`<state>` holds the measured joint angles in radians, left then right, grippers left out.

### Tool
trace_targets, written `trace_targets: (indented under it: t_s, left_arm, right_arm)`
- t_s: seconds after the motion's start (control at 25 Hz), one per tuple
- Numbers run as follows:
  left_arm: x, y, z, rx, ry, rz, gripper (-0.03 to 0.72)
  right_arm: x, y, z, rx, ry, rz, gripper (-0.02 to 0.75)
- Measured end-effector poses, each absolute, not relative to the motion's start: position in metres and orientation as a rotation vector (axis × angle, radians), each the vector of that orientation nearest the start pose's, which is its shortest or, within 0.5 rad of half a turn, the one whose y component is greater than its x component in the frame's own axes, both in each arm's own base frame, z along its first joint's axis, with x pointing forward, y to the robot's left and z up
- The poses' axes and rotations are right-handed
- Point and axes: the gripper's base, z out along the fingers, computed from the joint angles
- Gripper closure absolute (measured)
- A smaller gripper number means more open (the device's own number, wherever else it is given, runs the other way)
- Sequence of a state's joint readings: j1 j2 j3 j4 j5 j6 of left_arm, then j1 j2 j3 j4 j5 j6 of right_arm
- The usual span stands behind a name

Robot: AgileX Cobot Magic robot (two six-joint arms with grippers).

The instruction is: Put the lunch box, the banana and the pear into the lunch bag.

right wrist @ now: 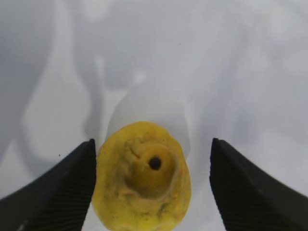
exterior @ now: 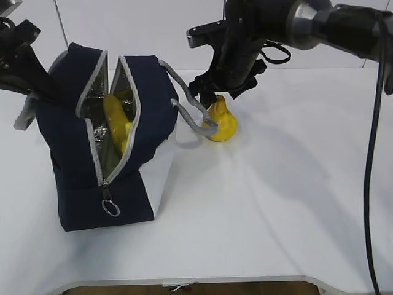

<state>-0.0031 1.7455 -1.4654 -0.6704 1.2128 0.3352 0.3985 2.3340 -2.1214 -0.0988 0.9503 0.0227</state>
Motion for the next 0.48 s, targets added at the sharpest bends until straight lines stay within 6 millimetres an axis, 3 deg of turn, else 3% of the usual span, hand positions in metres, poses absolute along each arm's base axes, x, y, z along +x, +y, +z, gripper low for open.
trace_targets:
  t_s: [0.2,0.48]
  left_arm:
    - [0.3557,-0.0541,0.2963,0.204,2.74,-0.87,0.689]
    - [0.3557,-0.0541,0.2963,0.204,2.74,-0.87,0.689]
  right_arm:
    - [0.4799,0.1947,0.211,-0.537,2.585,0.027,0.187]
    - [0.4787,0.1953,0.2105,-0.531,2.599,0.042,0.296]
